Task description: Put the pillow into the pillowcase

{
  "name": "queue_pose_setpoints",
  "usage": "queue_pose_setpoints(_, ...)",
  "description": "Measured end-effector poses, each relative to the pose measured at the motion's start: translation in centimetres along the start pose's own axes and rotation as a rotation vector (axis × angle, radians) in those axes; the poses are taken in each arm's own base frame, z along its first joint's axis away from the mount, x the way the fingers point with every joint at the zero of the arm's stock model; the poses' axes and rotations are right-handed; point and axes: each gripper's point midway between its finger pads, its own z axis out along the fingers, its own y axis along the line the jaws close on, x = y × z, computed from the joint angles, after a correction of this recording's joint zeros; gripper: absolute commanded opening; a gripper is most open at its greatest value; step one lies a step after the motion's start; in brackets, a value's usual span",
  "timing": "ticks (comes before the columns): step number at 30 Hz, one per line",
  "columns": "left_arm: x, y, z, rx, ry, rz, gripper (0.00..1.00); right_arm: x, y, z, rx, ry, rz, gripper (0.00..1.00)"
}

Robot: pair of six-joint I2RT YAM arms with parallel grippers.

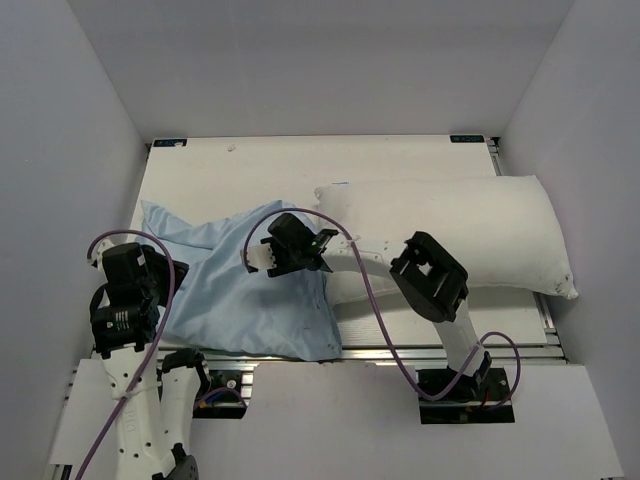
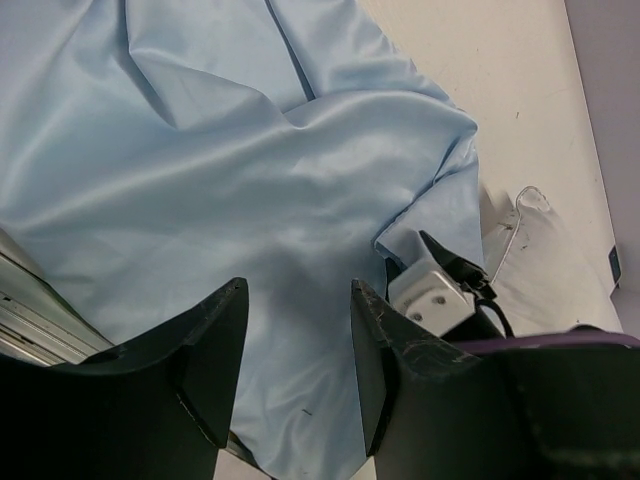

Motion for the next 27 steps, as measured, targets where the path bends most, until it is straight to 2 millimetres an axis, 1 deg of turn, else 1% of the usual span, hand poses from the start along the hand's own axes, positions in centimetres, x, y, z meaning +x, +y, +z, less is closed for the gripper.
queue_pose_setpoints(2,0.0,0.0,-0.1,0.004,-0.002,0.000,0.55,1.0,0.0,0.7,0.006,0.034,-0.013,0.51)
queue_pose_setpoints(5,0.0,0.0,-0.2,0.008,-0.006,0.000,0.55,1.8,0.0,1.0,0.008,0.064,-0.030,0.33)
queue_pose_setpoints(7,0.0,0.0,-0.2,0.009,-0.007,0.000,0.55,1.9,-0.5,0.9,0.020,0.068,-0.035,0.08)
queue_pose_setpoints(8,0.0,-0.1,-0.2,0.010,-0.007,0.000,0.55,1.9,-0.8,0.8,0.027,0.068,-0.031,0.08)
queue_pose_setpoints(9,0.0,-0.1,-0.2,0.010,-0.007,-0.001,0.55,1.7,-1.3,0.7,0.039,0.064,-0.026,0.03)
queue_pose_setpoints(12,0.0,-0.1,-0.2,0.010,-0.007,-0.001,0.55,0.7,-3.5,0.2,0.084,0.036,0.010,0.00)
queue_pose_setpoints(13,0.0,-0.1,-0.2,0.010,-0.007,-0.001,0.55,0.2,-4.4,-0.1,0.104,0.019,0.035,0.00)
queue_pose_setpoints(15,0.1,-0.1,-0.2,0.014,-0.003,0.000,0.55,-1.0,-7.1,-1.0,0.152,-0.025,0.101,0.00)
queue_pose_setpoints(17,0.3,-0.2,-0.2,0.020,0.007,-0.001,0.55,-2.1,-10.6,-2.3,0.214,-0.081,0.189,0.00)
queue_pose_setpoints(19,0.6,-0.1,0.0,0.019,0.021,-0.003,0.55,-2.7,-14.5,-3.9,0.281,-0.138,0.284,0.00)
queue_pose_setpoints(20,0.8,0.0,0.2,0.019,0.027,-0.003,0.55,-2.5,-16.7,-4.9,0.324,-0.165,0.340,0.00)
queue_pose_setpoints(21,0.9,0.0,0.2,0.021,0.033,-0.004,0.55,-2.3,-18.3,-5.7,0.350,-0.191,0.384,0.00)
queue_pose_setpoints(23,1.1,-0.1,0.3,0.023,0.042,-0.004,0.55,-0.9,-21.3,-7.3,0.408,-0.224,0.478,0.00)
queue_pose_setpoints(24,1.1,-0.1,0.3,0.026,0.044,-0.004,0.55,0.2,-22.4,-7.9,0.430,-0.231,0.520,0.00)
queue_pose_setpoints(25,1.1,-0.2,0.4,0.028,0.045,-0.004,0.55,1.5,-23.0,-8.2,0.444,-0.228,0.556,0.00)
queue_pose_setpoints(27,1.1,-0.3,0.4,0.032,0.048,-0.004,0.55,4.4,-23.8,-8.4,0.460,-0.208,0.626,0.08)
